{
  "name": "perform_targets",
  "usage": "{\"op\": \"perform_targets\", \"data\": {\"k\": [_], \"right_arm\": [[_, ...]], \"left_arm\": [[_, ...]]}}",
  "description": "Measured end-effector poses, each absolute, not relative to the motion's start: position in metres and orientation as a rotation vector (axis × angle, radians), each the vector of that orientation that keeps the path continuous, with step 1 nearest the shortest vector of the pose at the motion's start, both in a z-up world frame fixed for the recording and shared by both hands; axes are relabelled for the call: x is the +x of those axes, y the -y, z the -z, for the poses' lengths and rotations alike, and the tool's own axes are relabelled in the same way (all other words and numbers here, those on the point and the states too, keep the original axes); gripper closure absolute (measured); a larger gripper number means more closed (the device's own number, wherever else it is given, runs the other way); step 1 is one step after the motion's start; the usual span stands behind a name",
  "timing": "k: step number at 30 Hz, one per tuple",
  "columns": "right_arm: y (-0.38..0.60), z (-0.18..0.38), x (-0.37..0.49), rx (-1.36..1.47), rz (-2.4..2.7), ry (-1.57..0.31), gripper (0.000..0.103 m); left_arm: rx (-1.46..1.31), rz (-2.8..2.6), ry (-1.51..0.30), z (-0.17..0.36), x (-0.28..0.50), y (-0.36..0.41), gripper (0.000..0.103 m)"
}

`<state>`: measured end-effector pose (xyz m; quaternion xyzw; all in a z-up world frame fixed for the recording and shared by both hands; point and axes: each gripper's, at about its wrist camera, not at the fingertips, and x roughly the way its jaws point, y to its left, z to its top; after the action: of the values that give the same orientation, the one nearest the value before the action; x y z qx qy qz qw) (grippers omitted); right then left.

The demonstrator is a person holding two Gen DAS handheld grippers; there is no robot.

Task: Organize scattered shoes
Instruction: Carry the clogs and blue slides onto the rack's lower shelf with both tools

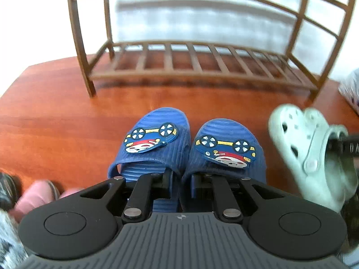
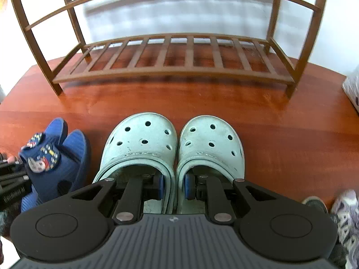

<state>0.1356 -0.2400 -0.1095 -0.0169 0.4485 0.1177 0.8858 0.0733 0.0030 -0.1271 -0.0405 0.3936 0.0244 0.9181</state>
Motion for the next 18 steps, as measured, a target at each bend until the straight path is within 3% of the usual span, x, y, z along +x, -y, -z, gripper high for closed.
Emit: {"op": "perform_targets", "data": {"k": [18], "right_arm": [[0.155,0.100,0.248,-0.015,-0.267,-0.876,0.084]], "left_arm": [[-0.131,-0.207,-0.739,0.098,0.198,-0.059,0.087]]}}
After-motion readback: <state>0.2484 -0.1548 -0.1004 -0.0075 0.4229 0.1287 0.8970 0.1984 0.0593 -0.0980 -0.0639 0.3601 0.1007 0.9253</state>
